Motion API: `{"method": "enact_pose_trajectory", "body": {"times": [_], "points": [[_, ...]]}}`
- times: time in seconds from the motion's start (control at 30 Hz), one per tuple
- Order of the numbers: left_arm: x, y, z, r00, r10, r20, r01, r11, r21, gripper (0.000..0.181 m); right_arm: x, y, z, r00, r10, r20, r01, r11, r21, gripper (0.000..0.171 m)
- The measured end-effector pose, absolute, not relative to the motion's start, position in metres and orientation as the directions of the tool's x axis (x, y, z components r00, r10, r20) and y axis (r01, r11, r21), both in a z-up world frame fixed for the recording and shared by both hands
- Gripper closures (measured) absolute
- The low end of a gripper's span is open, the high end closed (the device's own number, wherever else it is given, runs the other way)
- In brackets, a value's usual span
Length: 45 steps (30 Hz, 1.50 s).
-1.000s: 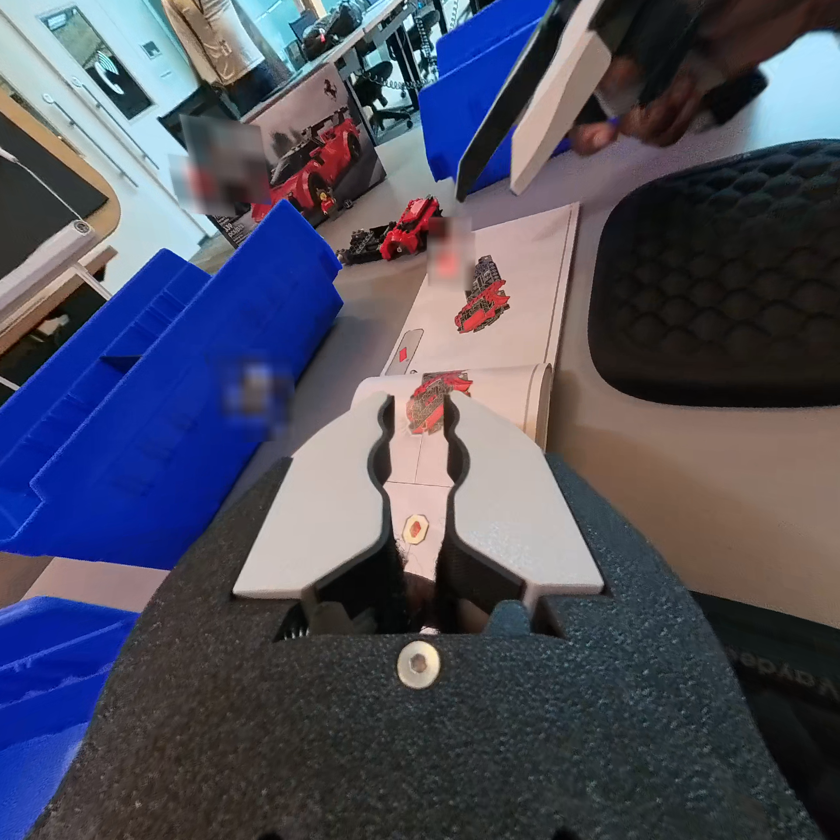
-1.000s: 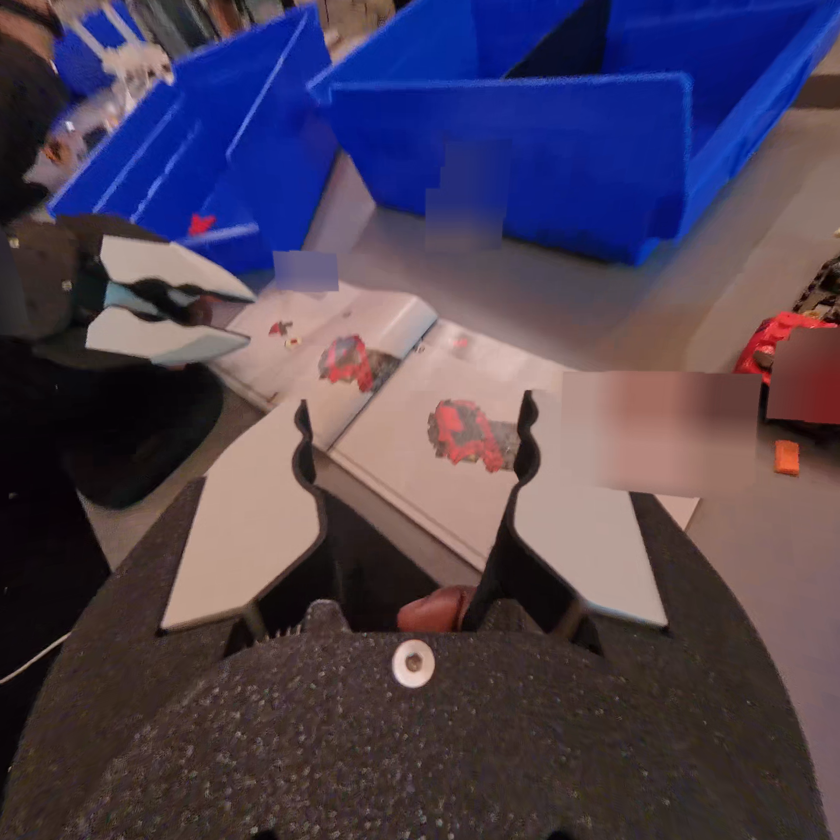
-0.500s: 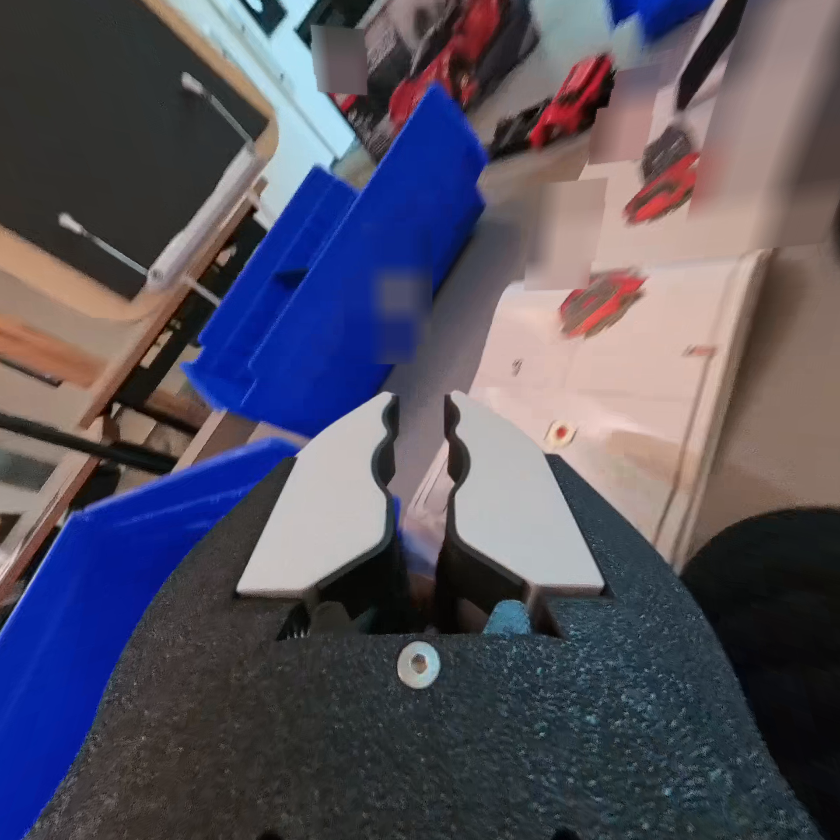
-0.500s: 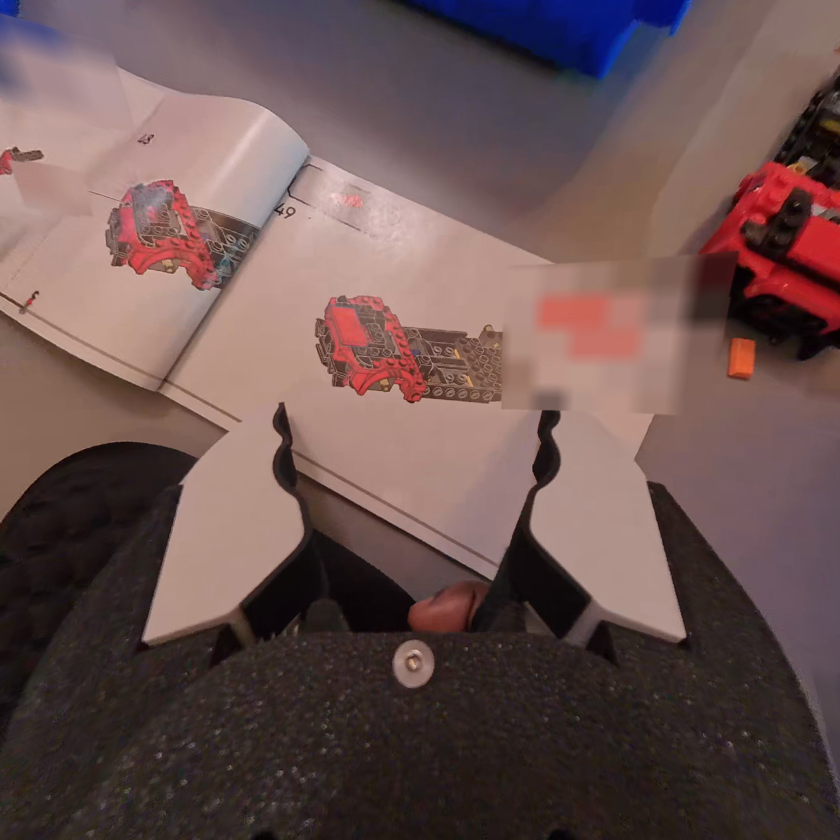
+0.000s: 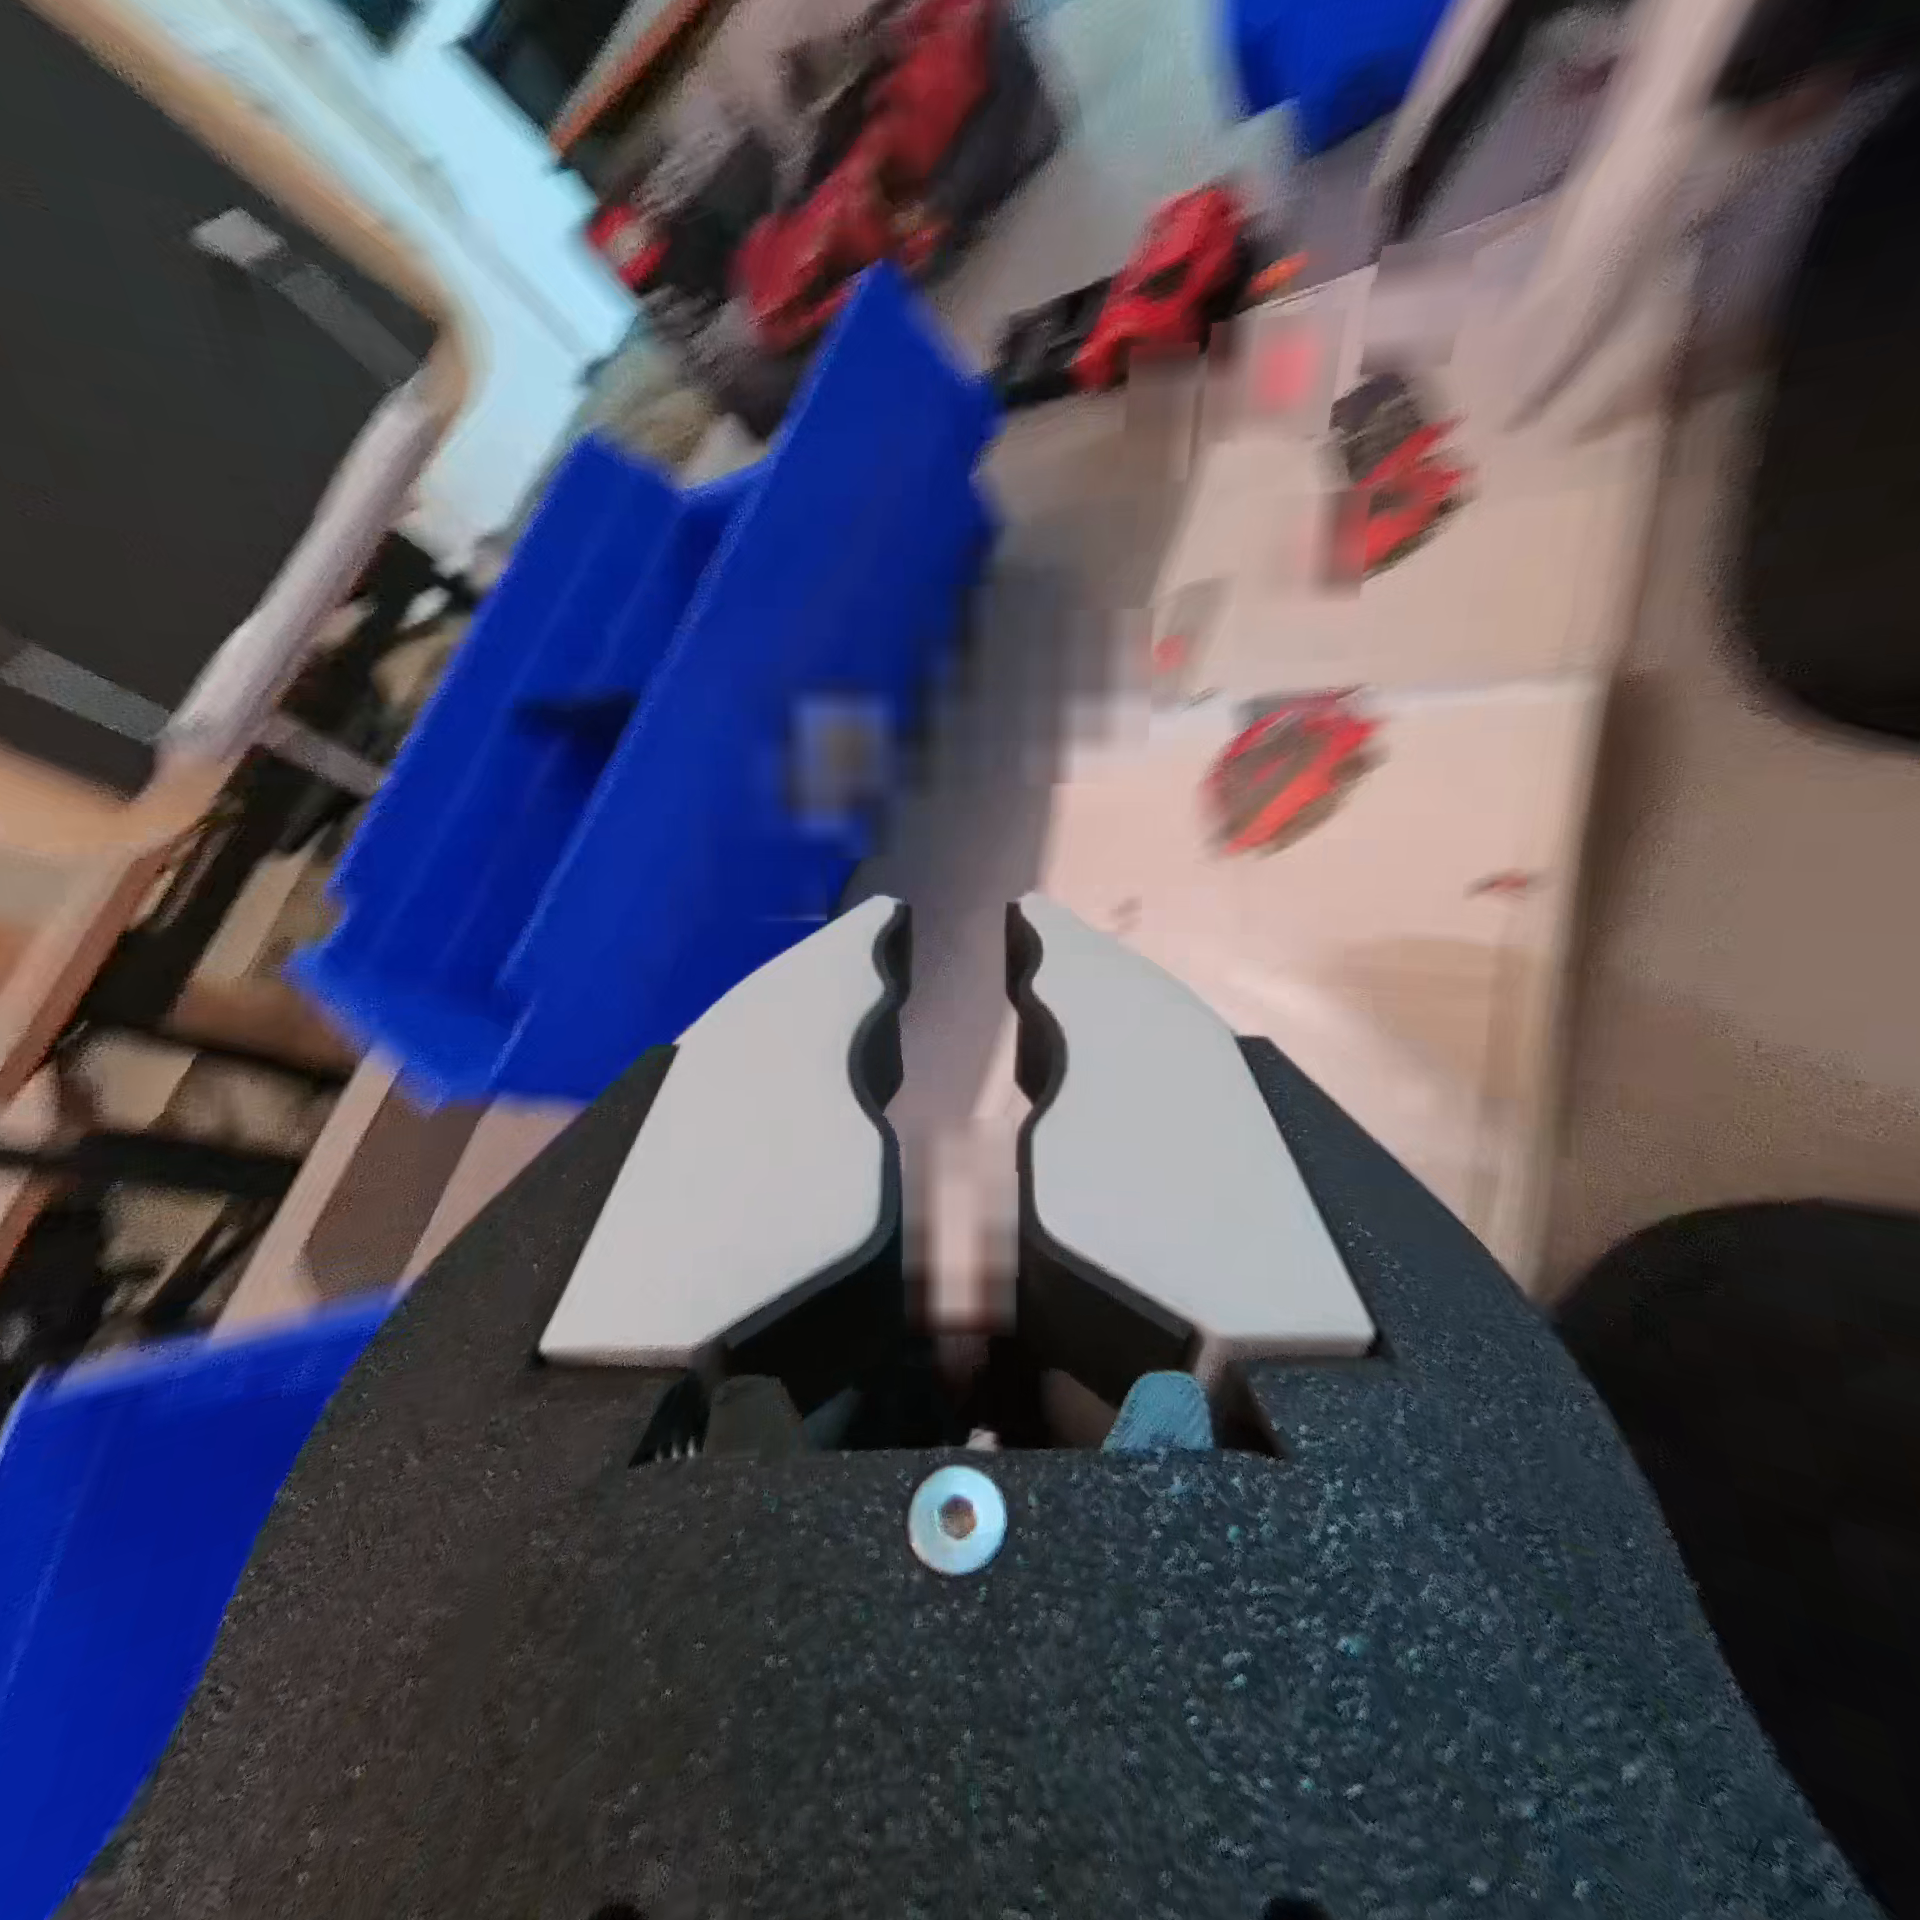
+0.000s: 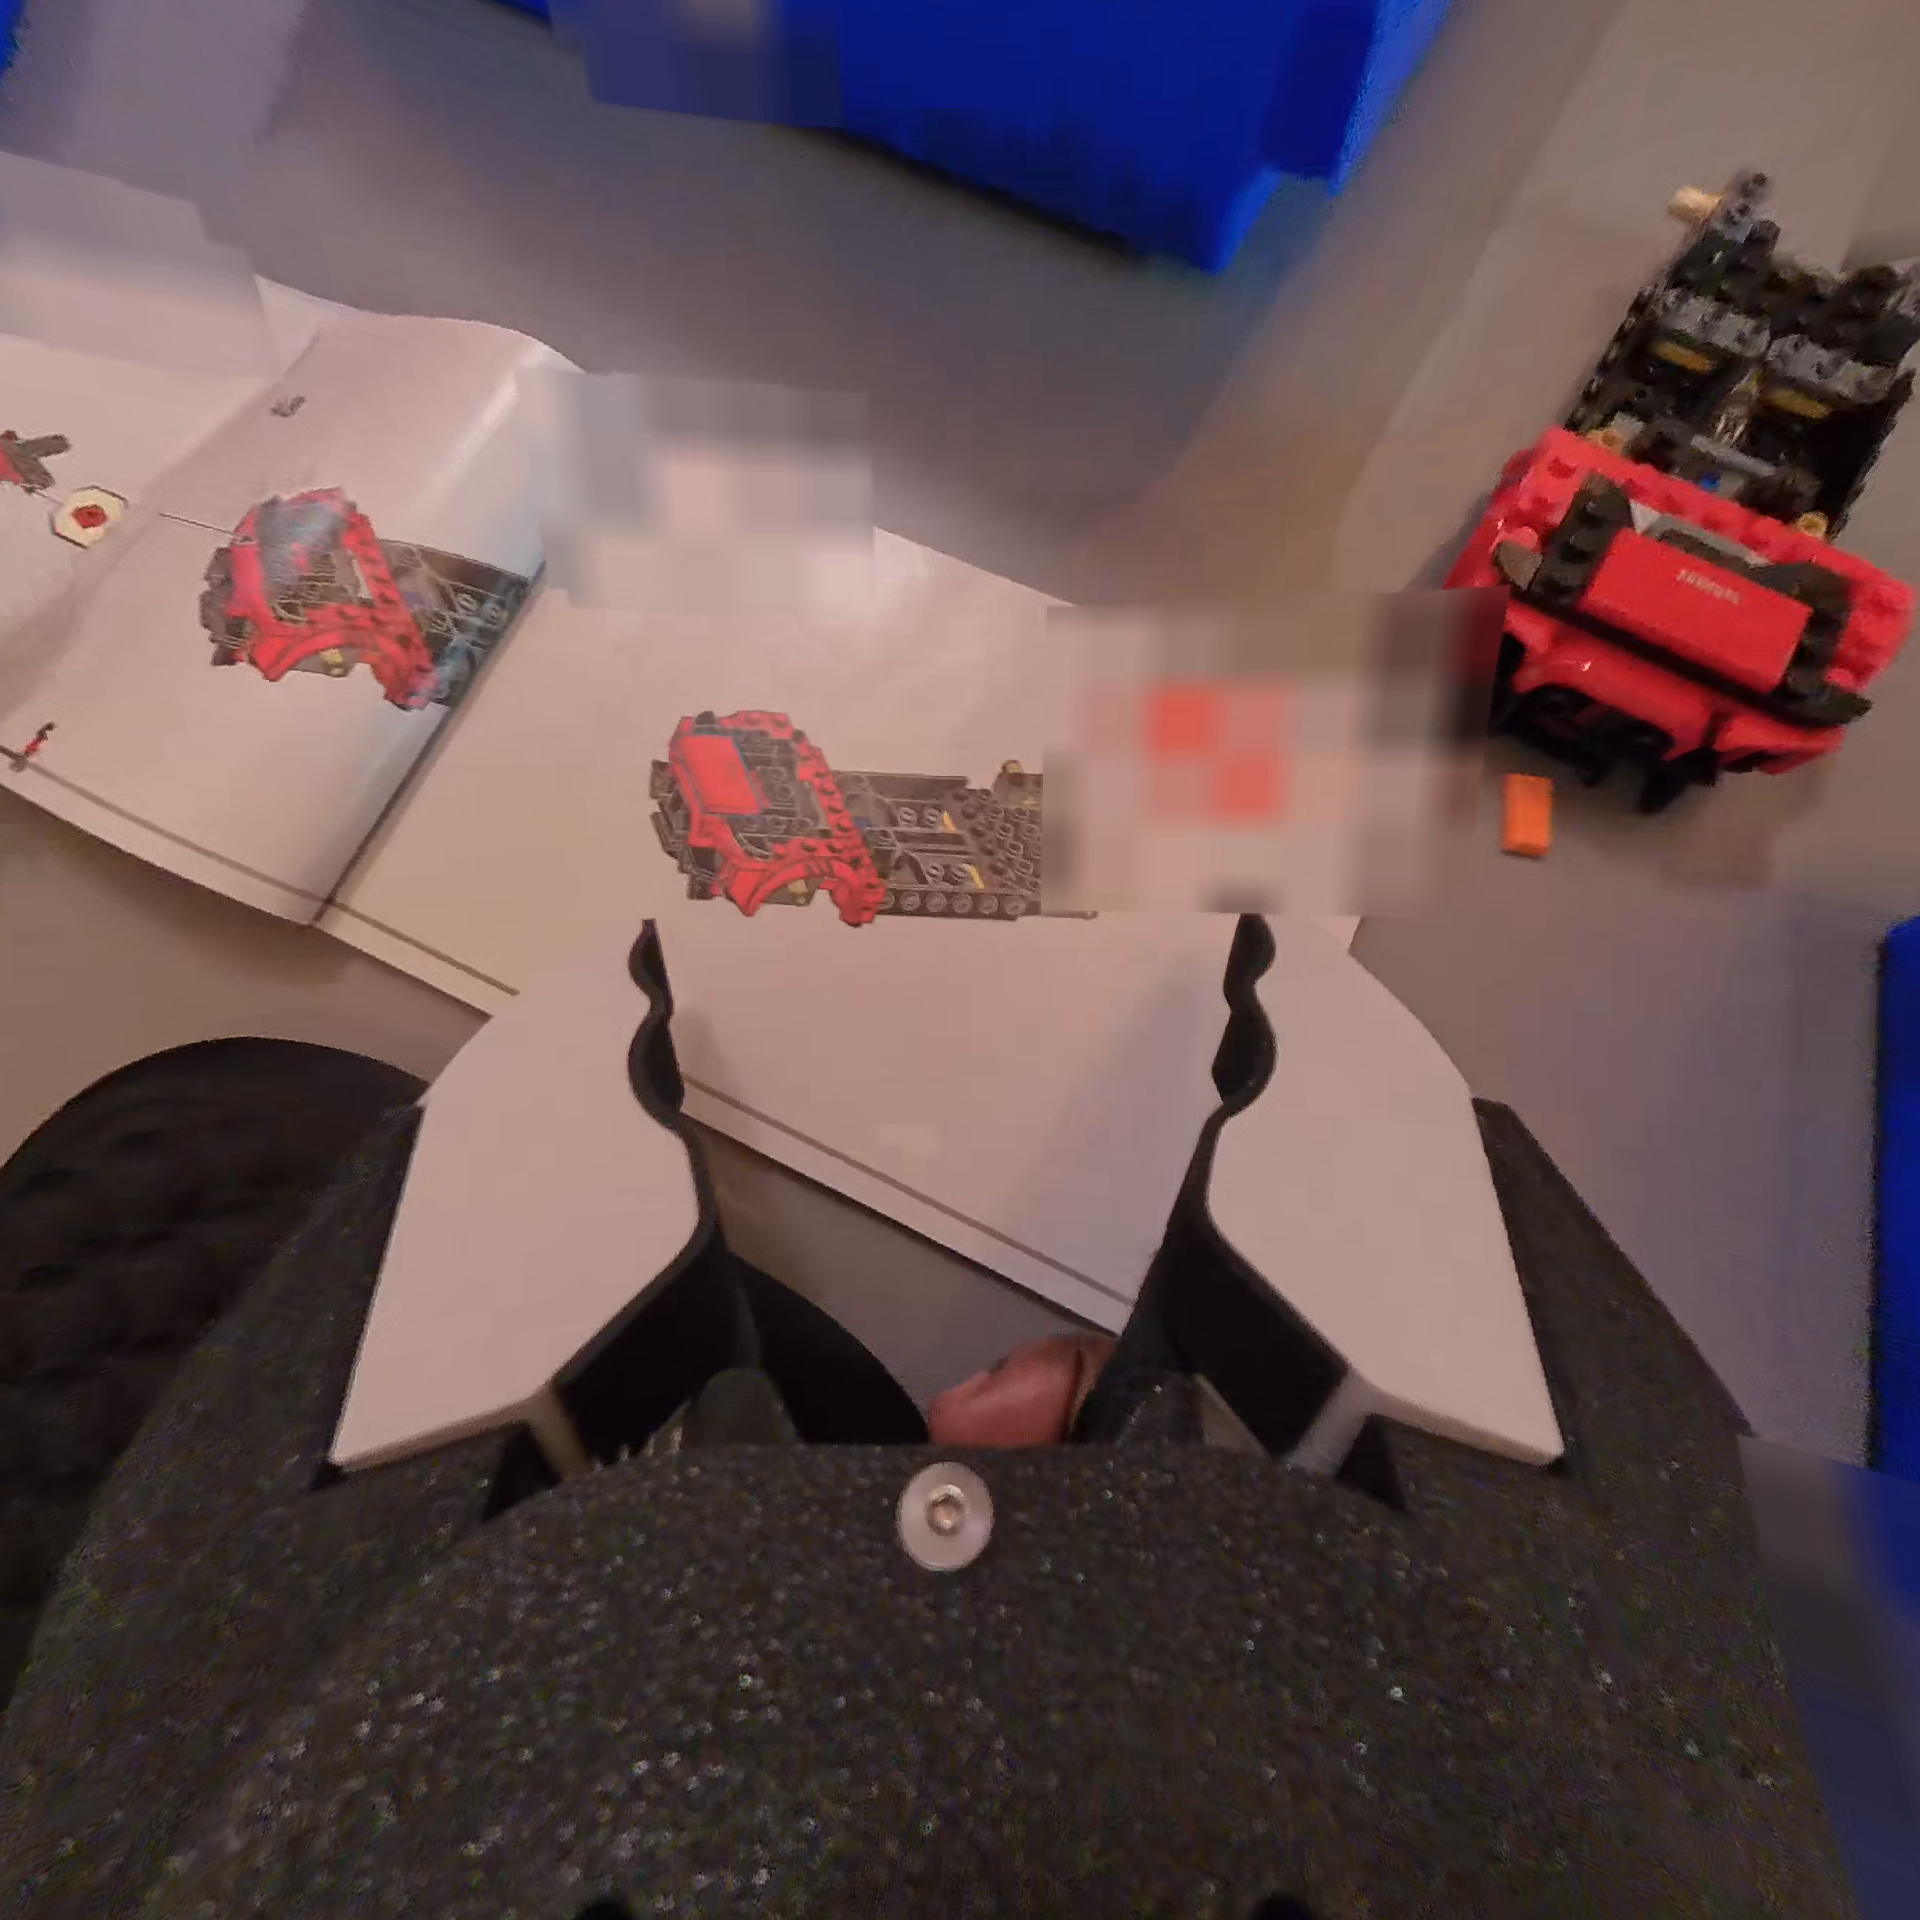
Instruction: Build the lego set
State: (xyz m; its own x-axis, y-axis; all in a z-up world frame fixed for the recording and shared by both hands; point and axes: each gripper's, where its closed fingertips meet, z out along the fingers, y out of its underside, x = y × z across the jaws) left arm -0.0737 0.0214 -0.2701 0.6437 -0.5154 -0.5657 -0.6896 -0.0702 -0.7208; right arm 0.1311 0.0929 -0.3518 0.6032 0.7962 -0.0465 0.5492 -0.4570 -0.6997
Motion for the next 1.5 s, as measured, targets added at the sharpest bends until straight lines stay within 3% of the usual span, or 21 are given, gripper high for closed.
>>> {"method": "enact_pose_trajectory", "body": {"times": [0.07,0.1,0.2,0.43,0.57,0.6,0.67,0.73,0.8,1.1,1.23,1.47,1.5], "points": [[-0.025,0.019,-0.282,0.553,-0.626,-0.550,-0.726,-0.037,-0.687,0.159,0.132,0.091,-0.365,0.607,0.793,-0.061,0.572,-0.489,-0.659,0.065],[-0.009,0.022,-0.292,0.516,-0.654,-0.552,-0.747,-0.030,-0.664,0.157,0.133,0.094,-0.365,0.608,0.793,-0.022,0.585,-0.467,-0.663,0.071],[0.005,0.043,-0.321,0.494,-0.655,-0.572,-0.782,-0.047,-0.621,0.156,0.132,0.092,-0.365,0.613,0.790,-0.020,0.586,-0.472,-0.659,0.076],[0.008,0.046,-0.323,0.580,-0.659,-0.479,-0.646,-0.014,-0.763,0.163,0.131,0.093,-0.362,0.629,0.777,-0.026,0.574,-0.486,-0.660,0.112],[0.005,0.047,-0.337,0.580,-0.689,-0.434,-0.650,-0.070,-0.757,0.163,0.118,0.078,-0.361,0.544,0.838,-0.049,0.617,-0.438,-0.654,0.147],[0.005,0.046,-0.338,0.573,-0.692,-0.440,-0.659,-0.070,-0.749,0.163,0.115,0.072,-0.360,0.504,0.861,-0.067,0.633,-0.422,-0.649,0.139],[0.005,0.045,-0.341,0.558,-0.694,-0.455,-0.679,-0.067,-0.731,0.163,0.117,0.080,-0.353,0.548,0.830,-0.102,0.570,-0.460,-0.681,0.085],[0.005,0.044,-0.344,0.545,-0.701,-0.460,-0.694,-0.068,-0.717,0.164,0.128,0.096,-0.353,0.591,0.805,-0.053,0.554,-0.452,-0.699,0.061],[0.005,0.044,-0.346,0.539,-0.705,-0.460,-0.700,-0.073,-0.710,0.164,0.136,0.099,-0.371,0.596,0.802,-0.020,0.611,-0.470,-0.637,0.041],[0.005,0.044,-0.349,0.529,-0.705,-0.472,-0.717,-0.072,-0.694,0.166,0.135,0.100,-0.370,0.620,0.785,-0.017,0.594,-0.483,-0.644,0.044],[0.005,0.045,-0.348,0.531,-0.703,-0.473,-0.715,-0.072,-0.695,0.167,0.128,0.094,-0.364,0.578,0.816,0.022,0.628,-0.428,-0.651,0.068],[0.005,0.044,-0.349,0.524,-0.705,-0.479,-0.721,-0.068,-0.689,0.168,0.128,0.092,-0.366,0.588,0.809,-0.017,0.615,-0.460,-0.640,0.069],[0.005,0.044,-0.349,0.524,-0.705,-0.479,-0.722,-0.068,-0.689,0.168,0.129,0.093,-0.367,0.594,0.805,-0.011,0.617,-0.464,-0.636,0.062]]}}
